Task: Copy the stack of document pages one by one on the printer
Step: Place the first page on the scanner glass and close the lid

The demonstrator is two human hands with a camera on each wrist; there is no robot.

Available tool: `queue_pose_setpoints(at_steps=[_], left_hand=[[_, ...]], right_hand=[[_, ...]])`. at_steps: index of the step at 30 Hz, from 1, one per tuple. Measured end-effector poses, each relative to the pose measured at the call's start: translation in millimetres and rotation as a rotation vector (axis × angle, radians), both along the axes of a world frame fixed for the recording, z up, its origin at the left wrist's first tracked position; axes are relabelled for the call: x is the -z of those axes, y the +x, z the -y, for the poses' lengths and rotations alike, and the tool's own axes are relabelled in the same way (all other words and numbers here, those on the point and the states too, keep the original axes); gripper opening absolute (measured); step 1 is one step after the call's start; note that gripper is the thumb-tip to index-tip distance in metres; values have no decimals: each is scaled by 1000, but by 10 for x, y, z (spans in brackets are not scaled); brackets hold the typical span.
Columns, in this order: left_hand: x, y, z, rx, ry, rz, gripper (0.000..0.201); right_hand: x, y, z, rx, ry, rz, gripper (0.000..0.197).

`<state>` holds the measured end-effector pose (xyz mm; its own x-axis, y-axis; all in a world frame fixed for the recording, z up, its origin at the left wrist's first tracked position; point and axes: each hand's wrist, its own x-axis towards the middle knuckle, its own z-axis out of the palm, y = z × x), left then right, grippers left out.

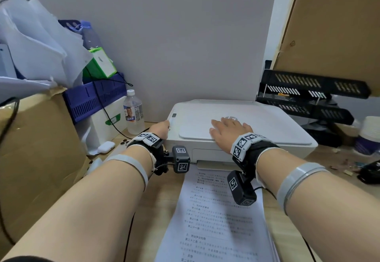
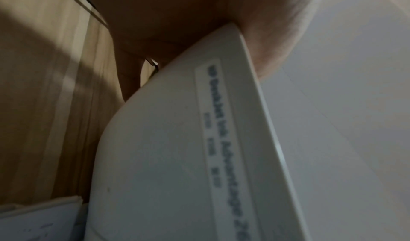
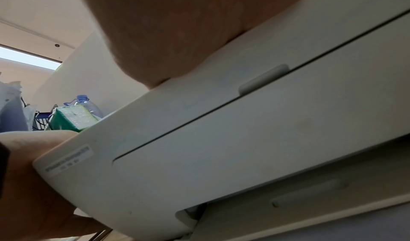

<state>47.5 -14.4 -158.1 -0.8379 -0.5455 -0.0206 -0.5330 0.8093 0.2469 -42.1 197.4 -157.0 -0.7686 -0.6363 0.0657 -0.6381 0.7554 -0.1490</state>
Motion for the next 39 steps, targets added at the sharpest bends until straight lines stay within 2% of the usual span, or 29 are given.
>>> queue_pose_setpoints(at_steps=[6,14,19,21,24,29,34,39], left_hand=[[-3,12,-18,-55,190,-84,36],[-66,53,-151,-234,325,-175,33],[-155,70,-211,-186,203,-214,30],[-136,21,-192,-262,290,-321,29],[-163,-67,-148,-315,280,-495,25],[-282,-148,-275,-220,344,-522,21],[-357,-186,-313,-126,410,-490,24],[-389,-214,-382,-72,390,-410,17]], right_hand=[[-52,-51,-1,-27,61,12,54],[-119,0,-117,-75,91,-9,57],[-153,-12,-166,-107,107,-16,60],[-174,-27,-185,-121,113,-7,63],[-185,-59,-230,-145,121,-8,72],[-246,-146,-273,-181,78,27,79],[-261,-251,-236,-187,-4,70,98],[-369,-164,-235,-248,5,-50,61]])
